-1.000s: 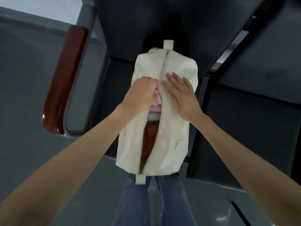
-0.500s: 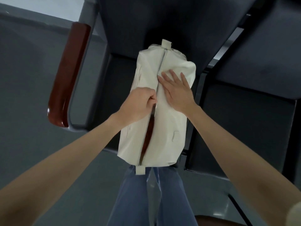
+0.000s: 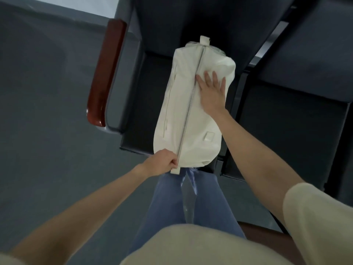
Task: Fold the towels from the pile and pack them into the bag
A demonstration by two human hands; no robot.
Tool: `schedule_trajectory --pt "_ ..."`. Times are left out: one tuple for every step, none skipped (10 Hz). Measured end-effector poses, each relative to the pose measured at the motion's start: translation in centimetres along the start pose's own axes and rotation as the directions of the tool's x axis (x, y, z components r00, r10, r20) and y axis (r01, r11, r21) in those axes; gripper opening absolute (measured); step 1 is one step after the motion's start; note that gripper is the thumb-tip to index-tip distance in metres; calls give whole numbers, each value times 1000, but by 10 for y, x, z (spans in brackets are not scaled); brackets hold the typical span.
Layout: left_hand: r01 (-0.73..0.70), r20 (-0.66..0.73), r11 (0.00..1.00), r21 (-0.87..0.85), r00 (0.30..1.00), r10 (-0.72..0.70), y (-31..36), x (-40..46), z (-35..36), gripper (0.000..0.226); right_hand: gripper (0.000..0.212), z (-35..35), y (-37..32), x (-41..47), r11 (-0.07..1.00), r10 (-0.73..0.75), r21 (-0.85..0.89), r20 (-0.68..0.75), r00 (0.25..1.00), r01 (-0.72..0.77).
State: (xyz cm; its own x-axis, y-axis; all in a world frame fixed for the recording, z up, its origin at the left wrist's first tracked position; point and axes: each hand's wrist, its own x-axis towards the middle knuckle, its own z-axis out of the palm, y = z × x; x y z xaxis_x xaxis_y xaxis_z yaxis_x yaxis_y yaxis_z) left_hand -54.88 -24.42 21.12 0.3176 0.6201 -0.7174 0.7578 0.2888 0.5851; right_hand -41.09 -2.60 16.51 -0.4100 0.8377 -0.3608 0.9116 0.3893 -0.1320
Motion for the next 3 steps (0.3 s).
schedule_trajectory --pt "65 -60 997 -45 996 -67 -1 1 -4 10 56 -3 -2 -20 998 23 64 31 999 -25" --pt "143 -67 990 15 988 -142 1 -1 -8 10 55 -9 -4 -53 990 3 137 77 997 -14" --pt "243 -71 967 77 969 -238 6 -7 -28 21 54 -14 0 -83 983 -20 186 162 987 -11"
